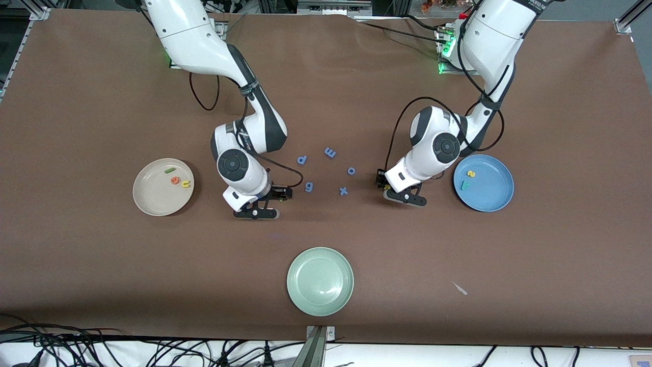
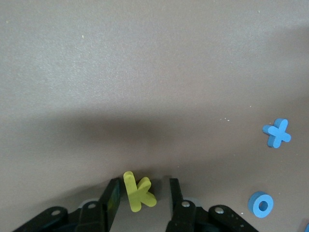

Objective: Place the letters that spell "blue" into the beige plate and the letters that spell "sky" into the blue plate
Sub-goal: 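Grasp yellow k with the left gripper while the right gripper grasps green b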

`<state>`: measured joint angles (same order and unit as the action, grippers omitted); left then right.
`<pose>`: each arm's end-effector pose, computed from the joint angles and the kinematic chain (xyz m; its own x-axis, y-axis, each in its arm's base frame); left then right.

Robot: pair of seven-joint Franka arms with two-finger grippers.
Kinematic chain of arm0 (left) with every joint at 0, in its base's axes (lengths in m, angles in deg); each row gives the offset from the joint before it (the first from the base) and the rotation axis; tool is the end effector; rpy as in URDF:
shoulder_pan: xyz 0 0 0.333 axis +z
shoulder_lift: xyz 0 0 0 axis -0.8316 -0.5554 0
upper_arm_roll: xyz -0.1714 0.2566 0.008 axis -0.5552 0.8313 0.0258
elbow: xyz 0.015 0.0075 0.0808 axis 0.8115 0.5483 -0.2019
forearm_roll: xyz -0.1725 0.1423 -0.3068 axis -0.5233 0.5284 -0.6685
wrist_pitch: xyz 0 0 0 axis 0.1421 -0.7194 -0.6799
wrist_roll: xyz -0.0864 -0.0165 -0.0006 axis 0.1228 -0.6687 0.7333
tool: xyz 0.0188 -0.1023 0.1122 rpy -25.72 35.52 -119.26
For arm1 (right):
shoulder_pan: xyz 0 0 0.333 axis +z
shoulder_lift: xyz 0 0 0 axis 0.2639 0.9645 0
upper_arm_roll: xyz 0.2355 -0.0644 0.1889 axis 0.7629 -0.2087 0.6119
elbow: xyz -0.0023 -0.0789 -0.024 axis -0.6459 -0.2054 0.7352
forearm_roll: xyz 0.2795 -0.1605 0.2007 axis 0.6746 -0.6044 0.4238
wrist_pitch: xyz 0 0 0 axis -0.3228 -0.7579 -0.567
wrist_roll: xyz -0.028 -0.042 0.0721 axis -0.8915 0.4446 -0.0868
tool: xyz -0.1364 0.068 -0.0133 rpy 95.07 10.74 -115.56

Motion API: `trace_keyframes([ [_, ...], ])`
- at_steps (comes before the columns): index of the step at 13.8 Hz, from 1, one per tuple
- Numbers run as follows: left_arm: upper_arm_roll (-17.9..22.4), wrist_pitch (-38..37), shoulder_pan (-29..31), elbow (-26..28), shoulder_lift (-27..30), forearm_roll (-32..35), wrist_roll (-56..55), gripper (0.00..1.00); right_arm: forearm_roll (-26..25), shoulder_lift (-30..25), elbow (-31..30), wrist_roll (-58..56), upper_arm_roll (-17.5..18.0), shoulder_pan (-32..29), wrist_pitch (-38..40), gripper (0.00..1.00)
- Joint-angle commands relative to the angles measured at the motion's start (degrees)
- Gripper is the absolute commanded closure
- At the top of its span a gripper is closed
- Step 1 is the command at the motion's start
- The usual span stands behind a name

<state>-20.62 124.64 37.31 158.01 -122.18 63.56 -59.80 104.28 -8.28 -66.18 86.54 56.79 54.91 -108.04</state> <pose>0.5342 -0.2858 0.1328 0.9874 -0.1581 -0.0084 -0.1509 -0.9556 0.2529 0.5825 0.3394 0.1393 0.9980 -0.0229 -0.0591 -0.0263 -0.9981 -0.0566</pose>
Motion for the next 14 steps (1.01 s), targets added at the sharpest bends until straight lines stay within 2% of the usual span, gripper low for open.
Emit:
trace_keyframes([
  [1, 0.4, 0.2, -0.8, -1.2, -0.9, -1.1, 0.3, 0.73, 0.7, 2.1, 2.1, 0.9, -0.2, 0.7, -0.2, 0.0],
  [3, 0.4, 0.2, -0.8, -1.2, -0.9, -1.0, 0.3, 0.75, 0.9, 2.2, 2.1, 0.8, -0.2, 1.7, -1.1, 0.01],
  [4, 0.5, 0.2, -0.8, -1.2, -0.9, -1.0, 0.3, 0.76, 1.0, 2.2, 2.1, 0.8, -0.2, 1.8, -1.1, 0.06],
  [5, 0.4, 0.2, -0.8, -1.2, -0.9, -1.0, 0.3, 0.76, 1.0, 2.2, 2.1, 1.3, -0.2, 1.8, -1.1, 0.28],
  [6, 0.4, 0.2, -0.8, -1.2, -0.9, -1.0, 0.3, 0.76, 1.0, 2.1, 2.1, 2.2, -0.2, 1.7, -1.1, 0.43],
  [8, 0.4, 0.2, -0.8, -1.2, -0.9, -0.9, 0.4, 0.79, 1.1, 2.1, 1.9, 2.8, -0.2, 1.8, -0.7, 0.86],
  [9, 0.4, 0.2, -0.8, -1.2, -0.7, -0.9, 0.6, 0.79, 1.1, 1.9, 1.9, 2.7, -0.2, 1.7, -0.6, 1.0],
  [14, 2.0, -4.2, 0.3, -1.2, 2.8, -0.4, 2.8, 0.8, 1.1, 1.1, 2.1, 2.1, -0.7, 0.6, 1.5, 1.0],
])
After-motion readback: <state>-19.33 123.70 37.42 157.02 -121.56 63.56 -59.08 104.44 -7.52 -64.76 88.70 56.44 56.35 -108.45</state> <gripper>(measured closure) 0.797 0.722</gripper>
